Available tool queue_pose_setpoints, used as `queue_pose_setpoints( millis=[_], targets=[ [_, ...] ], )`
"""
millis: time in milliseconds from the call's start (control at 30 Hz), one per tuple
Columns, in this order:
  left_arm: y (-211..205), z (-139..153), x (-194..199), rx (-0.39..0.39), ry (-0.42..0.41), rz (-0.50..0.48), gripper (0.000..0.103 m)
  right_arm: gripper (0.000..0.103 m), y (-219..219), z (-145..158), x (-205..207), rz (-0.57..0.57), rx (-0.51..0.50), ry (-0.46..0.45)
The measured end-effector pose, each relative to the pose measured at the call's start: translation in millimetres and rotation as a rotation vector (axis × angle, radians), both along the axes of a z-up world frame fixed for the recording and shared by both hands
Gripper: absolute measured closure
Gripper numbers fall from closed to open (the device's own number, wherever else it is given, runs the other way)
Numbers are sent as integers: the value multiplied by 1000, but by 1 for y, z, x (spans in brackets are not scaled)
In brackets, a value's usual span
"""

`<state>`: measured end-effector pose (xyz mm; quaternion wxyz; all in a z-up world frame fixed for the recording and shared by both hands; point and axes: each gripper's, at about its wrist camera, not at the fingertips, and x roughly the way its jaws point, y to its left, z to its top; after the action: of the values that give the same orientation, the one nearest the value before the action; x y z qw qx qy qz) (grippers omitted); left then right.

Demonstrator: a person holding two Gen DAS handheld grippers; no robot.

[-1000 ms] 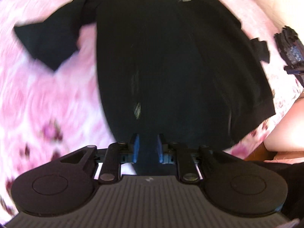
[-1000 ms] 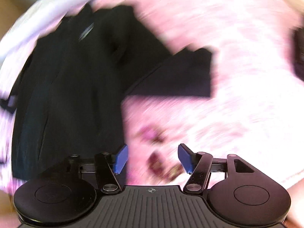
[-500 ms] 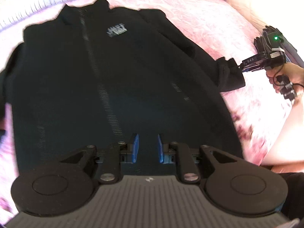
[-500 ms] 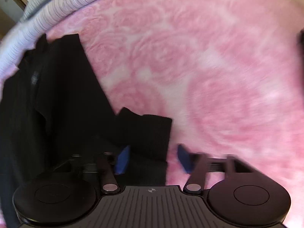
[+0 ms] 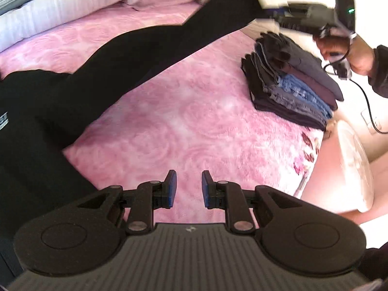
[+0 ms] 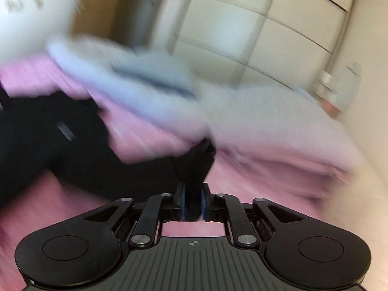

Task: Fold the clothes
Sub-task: 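Open both grippers and release the jacket laid flat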

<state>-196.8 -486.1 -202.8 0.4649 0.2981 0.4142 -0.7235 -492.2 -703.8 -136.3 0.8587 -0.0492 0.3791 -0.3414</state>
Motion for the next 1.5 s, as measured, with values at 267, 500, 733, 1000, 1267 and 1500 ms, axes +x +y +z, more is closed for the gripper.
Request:
queue_pose_setpoints(
  millis=[267,500,733,1000,1267,1500],
  targets=[
    [19,3,28,67,-64,117,83,63,36,-60,-26,-227,299,-90],
    [51,4,54,116,-122,195,79,61,-2,-121,7,-361,523,-137],
    [75,-10,57,203,-152,205,77,49,-67,-173,-34,-867,701,-405],
    [71,-3,64,184,-174,208,77,93,-52,-132,-37,-882,543,-390],
    [67,13,85,132,-190,270,76,73,-36,-152,-30,-882,589,-206],
    [117,21,188,172,-384,526,55,54,-1,-114,-17,-917,567,-123]
  ],
)
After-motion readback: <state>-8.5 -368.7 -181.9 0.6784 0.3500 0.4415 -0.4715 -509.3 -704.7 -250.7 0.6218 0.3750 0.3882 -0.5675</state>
